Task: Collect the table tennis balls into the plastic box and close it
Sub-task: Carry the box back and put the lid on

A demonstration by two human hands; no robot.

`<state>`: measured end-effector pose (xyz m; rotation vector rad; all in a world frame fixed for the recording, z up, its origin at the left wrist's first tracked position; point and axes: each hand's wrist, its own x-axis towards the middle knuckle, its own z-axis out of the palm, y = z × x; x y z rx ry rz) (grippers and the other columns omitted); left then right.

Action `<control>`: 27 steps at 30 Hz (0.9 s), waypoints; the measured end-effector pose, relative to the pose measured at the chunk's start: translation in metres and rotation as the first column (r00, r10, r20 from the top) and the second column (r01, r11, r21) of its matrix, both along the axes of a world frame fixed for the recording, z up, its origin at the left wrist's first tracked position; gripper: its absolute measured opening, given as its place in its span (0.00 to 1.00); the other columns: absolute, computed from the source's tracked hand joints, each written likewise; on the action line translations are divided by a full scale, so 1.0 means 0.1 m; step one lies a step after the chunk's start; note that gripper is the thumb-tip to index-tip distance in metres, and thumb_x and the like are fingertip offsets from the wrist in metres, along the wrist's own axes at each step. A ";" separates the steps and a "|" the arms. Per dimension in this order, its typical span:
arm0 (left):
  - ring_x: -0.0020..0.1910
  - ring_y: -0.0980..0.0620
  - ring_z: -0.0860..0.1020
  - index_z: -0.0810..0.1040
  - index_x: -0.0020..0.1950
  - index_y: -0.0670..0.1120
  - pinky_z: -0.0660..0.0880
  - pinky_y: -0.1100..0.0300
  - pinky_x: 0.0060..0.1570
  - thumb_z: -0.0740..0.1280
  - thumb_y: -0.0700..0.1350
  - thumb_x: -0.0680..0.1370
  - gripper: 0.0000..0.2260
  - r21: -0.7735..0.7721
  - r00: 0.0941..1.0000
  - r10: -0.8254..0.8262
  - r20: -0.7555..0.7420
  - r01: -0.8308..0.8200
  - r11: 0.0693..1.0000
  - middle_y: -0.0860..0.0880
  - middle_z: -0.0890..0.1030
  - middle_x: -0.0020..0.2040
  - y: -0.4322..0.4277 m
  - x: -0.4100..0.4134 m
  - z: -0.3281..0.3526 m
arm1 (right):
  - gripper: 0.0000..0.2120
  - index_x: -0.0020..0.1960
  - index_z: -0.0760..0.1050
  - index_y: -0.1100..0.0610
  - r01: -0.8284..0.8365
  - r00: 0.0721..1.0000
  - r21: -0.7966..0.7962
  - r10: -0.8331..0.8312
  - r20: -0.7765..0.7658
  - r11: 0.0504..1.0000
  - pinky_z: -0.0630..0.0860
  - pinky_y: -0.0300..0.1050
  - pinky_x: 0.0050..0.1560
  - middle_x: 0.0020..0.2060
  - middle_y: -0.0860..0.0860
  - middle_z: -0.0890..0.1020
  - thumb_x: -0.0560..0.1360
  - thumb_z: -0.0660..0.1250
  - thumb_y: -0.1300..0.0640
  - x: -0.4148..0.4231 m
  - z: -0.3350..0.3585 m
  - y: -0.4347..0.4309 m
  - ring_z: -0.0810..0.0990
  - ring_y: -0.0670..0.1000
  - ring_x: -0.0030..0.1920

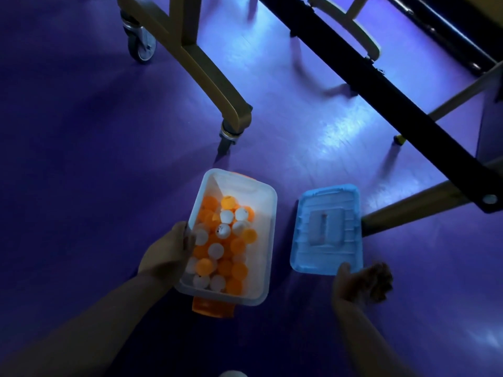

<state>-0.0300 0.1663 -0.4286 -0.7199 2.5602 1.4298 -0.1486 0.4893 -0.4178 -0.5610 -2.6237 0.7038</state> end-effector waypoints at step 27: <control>0.48 0.42 0.78 0.76 0.49 0.41 0.73 0.54 0.44 0.61 0.48 0.80 0.11 0.129 0.980 0.195 0.042 -0.199 0.971 0.43 0.81 0.47 -0.17 -0.07 0.07 | 0.14 0.52 0.70 0.55 -0.771 0.276 0.565 0.954 -0.121 0.295 0.72 0.50 0.45 0.39 0.53 0.81 0.73 0.66 0.46 0.87 0.15 -1.70 0.78 0.55 0.41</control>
